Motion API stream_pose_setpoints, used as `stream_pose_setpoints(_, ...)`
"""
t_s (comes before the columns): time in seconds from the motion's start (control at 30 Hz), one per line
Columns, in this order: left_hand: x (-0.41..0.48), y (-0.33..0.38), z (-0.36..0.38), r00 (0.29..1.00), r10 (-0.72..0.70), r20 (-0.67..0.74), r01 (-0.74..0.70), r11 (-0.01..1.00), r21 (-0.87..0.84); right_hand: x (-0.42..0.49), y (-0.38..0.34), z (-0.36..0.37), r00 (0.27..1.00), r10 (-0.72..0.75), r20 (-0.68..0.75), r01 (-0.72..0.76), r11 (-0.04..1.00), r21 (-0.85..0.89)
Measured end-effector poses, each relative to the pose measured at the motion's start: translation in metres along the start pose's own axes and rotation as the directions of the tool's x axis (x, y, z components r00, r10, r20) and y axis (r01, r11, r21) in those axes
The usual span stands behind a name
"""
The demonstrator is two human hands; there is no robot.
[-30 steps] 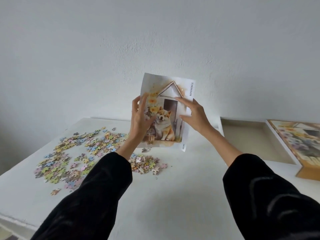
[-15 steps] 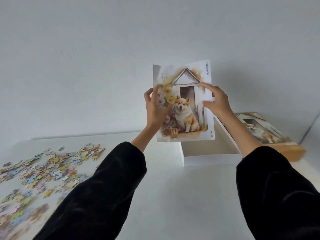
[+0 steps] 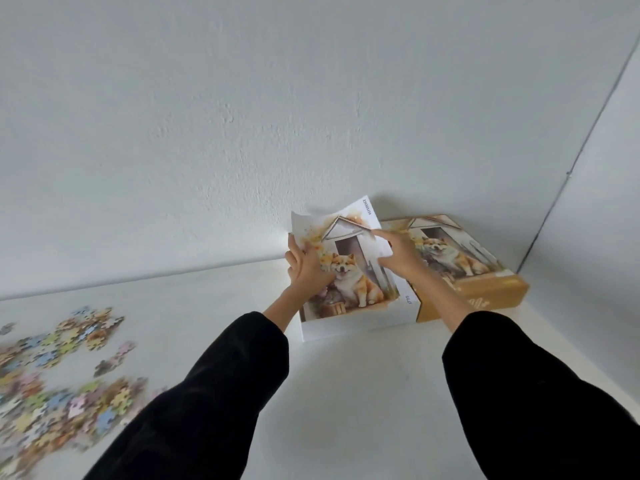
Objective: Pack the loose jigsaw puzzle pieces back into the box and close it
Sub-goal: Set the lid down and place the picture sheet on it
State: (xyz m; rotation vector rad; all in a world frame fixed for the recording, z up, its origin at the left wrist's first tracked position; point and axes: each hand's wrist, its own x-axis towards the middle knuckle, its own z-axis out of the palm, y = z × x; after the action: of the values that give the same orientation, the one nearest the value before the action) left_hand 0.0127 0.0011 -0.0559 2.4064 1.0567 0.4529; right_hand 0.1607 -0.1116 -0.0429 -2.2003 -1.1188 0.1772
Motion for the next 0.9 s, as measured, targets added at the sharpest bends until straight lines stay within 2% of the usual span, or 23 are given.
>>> stream_pose_setpoints(0.07, -0.002, 0.0, 0.005, 0.999, -0.004, 0.049, 0.001, 0.998, 0.067, -0.006, 0.005, 0.008, 0.998, 0.03, 0.06, -0.021, 0.99, -0.142)
stream_pose_setpoints(0.17, -0.002, 0.0, 0.011, 0.993, -0.004, 0.122, -0.014, 0.989, 0.146, -0.013, 0.005, 0.015, 0.994, -0.004, 0.113, 0.046, 0.923, -0.381)
stream_pose_setpoints(0.33, 0.0, -0.002, 0.022, 0.981, -0.047, 0.189, 0.001, 0.971, 0.238, -0.013, 0.003, 0.018, 0.961, 0.082, 0.266, 0.082, 0.829, -0.553)
stream_pose_setpoints(0.4, 0.003, -0.001, 0.025, 0.984, -0.037, 0.177, -0.01, 0.966, 0.258, -0.008, 0.0, 0.016, 0.975, 0.043, 0.218, 0.088, 0.826, -0.557)
stream_pose_setpoints(0.47, 0.011, -0.002, 0.026, 0.992, 0.015, 0.122, -0.045, 0.968, 0.247, 0.001, -0.003, 0.014, 0.984, -0.06, 0.17, 0.139, 0.855, -0.5)
stream_pose_setpoints(0.6, 0.03, -0.006, 0.02, 0.987, 0.133, 0.091, -0.149, 0.968, 0.203, 0.025, -0.009, 0.018, 0.964, -0.169, 0.205, 0.234, 0.905, -0.354)
stream_pose_setpoints(0.9, 0.053, -0.014, 0.025, 0.98, 0.044, 0.192, -0.076, 0.983, 0.165, 0.057, -0.001, 0.057, 0.952, -0.094, 0.291, 0.18, 0.942, -0.284)
